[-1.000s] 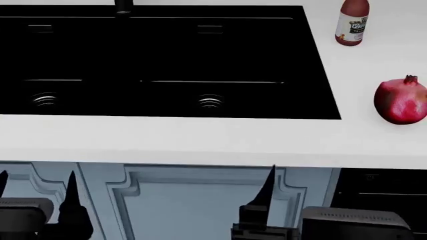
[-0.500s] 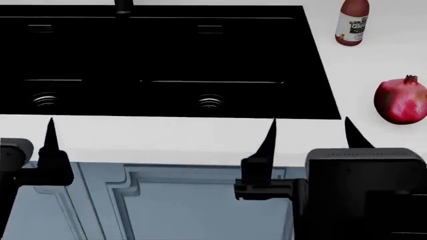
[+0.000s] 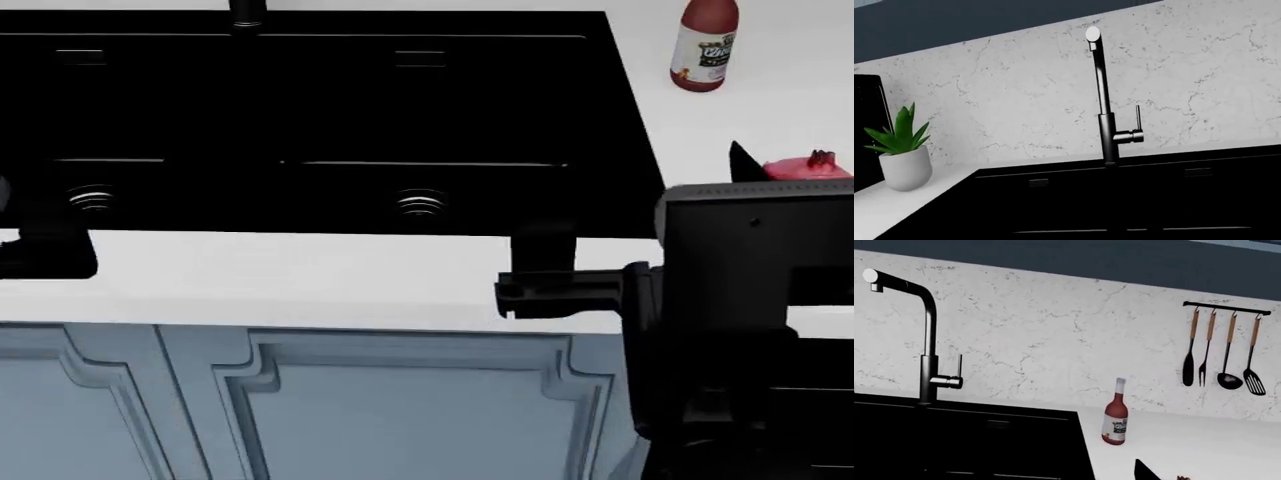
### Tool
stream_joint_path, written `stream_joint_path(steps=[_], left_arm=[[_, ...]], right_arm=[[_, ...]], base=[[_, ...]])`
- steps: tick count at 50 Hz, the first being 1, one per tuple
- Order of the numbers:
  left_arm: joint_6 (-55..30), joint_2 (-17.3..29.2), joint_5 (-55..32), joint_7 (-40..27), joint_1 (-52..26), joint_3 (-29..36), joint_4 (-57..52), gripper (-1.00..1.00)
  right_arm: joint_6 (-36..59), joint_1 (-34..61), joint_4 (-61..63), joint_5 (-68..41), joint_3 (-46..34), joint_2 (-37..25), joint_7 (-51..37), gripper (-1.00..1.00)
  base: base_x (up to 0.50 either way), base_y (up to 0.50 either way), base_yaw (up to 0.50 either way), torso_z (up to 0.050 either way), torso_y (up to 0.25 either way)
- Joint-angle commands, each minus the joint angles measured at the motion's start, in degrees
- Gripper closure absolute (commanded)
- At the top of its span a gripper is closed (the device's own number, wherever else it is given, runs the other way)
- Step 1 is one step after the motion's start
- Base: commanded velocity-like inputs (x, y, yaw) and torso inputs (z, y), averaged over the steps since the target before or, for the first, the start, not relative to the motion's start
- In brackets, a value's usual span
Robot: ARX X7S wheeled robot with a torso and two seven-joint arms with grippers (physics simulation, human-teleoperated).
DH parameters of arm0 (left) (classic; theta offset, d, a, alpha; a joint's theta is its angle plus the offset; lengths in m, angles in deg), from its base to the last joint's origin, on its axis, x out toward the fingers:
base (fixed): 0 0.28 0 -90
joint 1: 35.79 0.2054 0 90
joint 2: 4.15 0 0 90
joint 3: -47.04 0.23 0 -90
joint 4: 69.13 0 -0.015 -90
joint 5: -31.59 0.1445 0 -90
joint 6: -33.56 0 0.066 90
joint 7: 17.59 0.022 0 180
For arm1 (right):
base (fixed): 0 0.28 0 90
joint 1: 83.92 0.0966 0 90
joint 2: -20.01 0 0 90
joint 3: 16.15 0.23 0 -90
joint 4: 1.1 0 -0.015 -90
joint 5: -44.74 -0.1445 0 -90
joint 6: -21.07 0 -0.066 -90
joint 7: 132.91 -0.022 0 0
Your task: Pick the pomegranate from the counter and place it in the sink
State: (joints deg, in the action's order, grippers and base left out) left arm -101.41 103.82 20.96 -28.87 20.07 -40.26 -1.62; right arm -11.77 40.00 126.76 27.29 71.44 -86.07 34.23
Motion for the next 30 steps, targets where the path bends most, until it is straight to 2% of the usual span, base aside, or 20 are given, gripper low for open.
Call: stream_joint_path(steps=[1, 8, 30], left_arm=[[-3.6, 1.7, -0.1, -0.4, -3.5, -1.3, 1.1, -1.0], [-7.6, 3.1, -0.7, -0.5, -5.1, -2.6, -1.1, -1.0], [-5.5, 3.7, -0.5, -0.8, -4.2, -3.7, 2.4, -1.0]], right_arm=[[7.7, 5.2, 1.9, -2.3, 2.6, -0.8, -0.4, -1.0], [12.4, 7.4, 3.9, -4.1, 4.8, -0.6, -0.8, -1.0], [17.5, 10.3, 4.5, -7.5, 11.1, -0.8, 0.1, -1.0]], base=[[0.0, 0.0, 0.0, 0.0, 0.0], [0.0, 0.0, 0.0, 0.0, 0.0], [0.01, 0.0, 0.0, 0.0, 0.0]])
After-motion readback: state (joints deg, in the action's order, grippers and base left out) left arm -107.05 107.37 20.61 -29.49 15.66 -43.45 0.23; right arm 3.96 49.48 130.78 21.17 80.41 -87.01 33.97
